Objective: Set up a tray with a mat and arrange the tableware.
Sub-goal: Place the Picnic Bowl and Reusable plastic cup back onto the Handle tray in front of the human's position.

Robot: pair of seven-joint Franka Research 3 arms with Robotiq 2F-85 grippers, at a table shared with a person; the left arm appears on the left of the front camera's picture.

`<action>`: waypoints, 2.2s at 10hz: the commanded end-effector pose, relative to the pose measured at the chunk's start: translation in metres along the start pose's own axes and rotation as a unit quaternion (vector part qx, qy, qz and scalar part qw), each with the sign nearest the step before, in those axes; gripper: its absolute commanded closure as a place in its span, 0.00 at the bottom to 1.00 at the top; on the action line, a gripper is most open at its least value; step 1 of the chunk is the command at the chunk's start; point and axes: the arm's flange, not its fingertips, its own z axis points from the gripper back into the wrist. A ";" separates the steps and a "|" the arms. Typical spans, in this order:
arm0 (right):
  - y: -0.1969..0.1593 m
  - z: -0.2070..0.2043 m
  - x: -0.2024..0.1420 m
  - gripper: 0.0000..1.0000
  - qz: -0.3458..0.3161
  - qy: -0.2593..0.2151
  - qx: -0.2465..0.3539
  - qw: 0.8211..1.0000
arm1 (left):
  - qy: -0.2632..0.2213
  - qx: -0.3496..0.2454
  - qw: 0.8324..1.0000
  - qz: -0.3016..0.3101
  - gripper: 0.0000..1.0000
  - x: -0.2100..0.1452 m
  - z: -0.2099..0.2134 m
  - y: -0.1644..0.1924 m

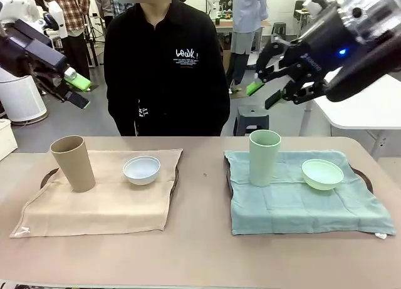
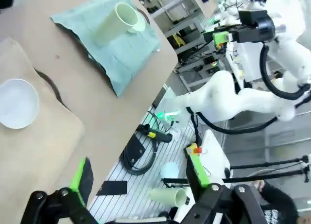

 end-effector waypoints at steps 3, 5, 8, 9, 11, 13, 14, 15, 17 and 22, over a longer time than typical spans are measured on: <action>-0.068 0.021 0.015 0.52 0.002 0.153 0.323 0.934 | -0.180 -0.167 0.966 0.083 0.00 -0.019 0.031 0.011; -0.117 0.012 0.009 0.52 0.063 0.185 0.496 0.846 | -0.211 -0.159 0.951 0.163 0.00 -0.058 0.050 0.044; -0.185 -0.038 0.006 0.52 -0.038 0.152 0.534 0.831 | -0.126 -0.114 0.955 0.242 0.00 -0.079 0.024 0.089; -0.185 -0.050 0.005 0.52 -0.062 0.149 0.537 0.828 | -0.116 -0.076 0.971 0.196 0.00 -0.076 0.019 0.088; -0.184 -0.060 0.011 0.00 -0.089 0.144 0.548 0.819 | -0.178 -0.135 0.949 0.225 0.00 -0.091 0.038 0.091; -0.191 -0.065 0.007 0.00 -0.142 0.115 0.521 0.834 | -0.178 -0.135 0.949 0.225 0.00 -0.091 0.038 0.091; -0.190 -0.063 0.008 0.28 -0.149 0.104 0.504 0.844 | -0.178 -0.135 0.949 0.225 0.00 -0.091 0.038 0.091; -0.189 -0.062 0.008 0.19 -0.162 0.085 0.439 0.880 | -0.178 -0.135 0.949 0.225 0.00 -0.091 0.038 0.091; -0.178 -0.049 0.005 0.19 -0.175 0.066 0.329 0.926 | -0.178 -0.135 0.949 0.225 0.00 -0.091 0.038 0.091; -0.176 -0.045 0.024 0.19 -0.152 0.061 0.328 0.930 | -0.178 -0.135 0.949 0.225 0.00 -0.091 0.038 0.091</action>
